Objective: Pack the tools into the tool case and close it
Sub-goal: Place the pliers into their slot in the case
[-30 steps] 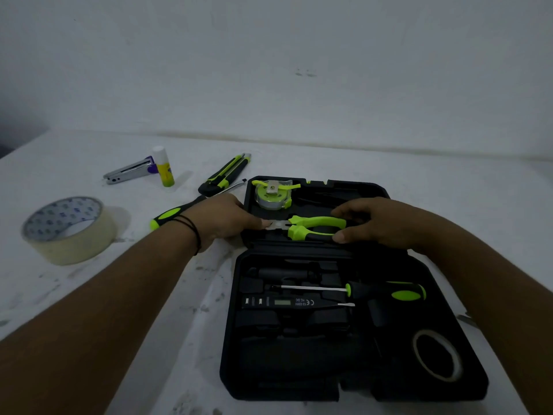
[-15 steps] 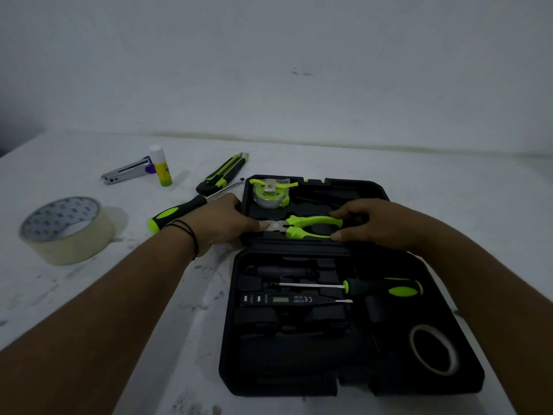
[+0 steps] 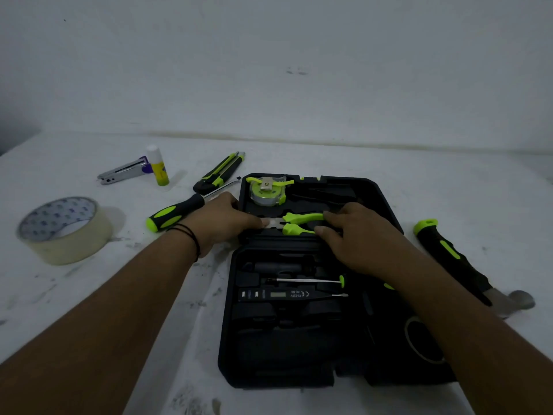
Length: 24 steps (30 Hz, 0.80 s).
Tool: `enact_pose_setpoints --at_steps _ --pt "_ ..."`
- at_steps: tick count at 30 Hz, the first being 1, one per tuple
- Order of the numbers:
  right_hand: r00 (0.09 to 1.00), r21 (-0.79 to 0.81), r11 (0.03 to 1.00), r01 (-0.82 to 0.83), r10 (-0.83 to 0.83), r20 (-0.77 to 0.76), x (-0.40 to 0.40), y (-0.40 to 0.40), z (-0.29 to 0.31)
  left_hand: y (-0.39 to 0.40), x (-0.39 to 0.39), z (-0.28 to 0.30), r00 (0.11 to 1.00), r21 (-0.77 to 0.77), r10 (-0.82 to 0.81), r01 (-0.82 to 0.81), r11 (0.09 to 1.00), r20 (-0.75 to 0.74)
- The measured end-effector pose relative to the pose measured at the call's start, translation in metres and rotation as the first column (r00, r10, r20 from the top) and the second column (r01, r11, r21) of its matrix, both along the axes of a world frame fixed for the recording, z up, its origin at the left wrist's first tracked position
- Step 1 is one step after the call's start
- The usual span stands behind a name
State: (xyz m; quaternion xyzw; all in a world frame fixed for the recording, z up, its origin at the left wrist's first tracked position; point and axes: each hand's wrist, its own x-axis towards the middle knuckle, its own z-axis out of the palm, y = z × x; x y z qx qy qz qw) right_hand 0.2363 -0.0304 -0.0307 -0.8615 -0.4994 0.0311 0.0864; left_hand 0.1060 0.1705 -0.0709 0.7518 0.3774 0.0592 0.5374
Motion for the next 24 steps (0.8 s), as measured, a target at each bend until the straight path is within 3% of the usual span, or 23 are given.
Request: enact_pose_setpoints --at_steps 5,11,17,24 --pt "1.0 0.001 1.0 -0.008 0.008 -0.002 0.006 0.0 -0.003 -0.003 0.004 0.003 1.0 0.013 -0.012 0.012 1.0 0.01" --pt "0.993 -0.064 0.998 0.012 -0.004 0.115 0.0 0.002 -0.01 -0.008 0.0 0.004 0.999 0.064 -0.017 0.015 0.998 0.028" --pt "0.999 -0.072 0.997 0.024 -0.021 0.047 -0.01 -0.015 -0.012 -0.011 -0.004 0.007 0.997 -0.005 0.055 -0.055 0.998 0.048" --pt "1.0 -0.057 0.998 0.015 -0.014 0.008 -0.021 -0.018 -0.006 -0.008 -0.002 0.005 1.0 0.016 0.028 -0.028 0.999 -0.002"
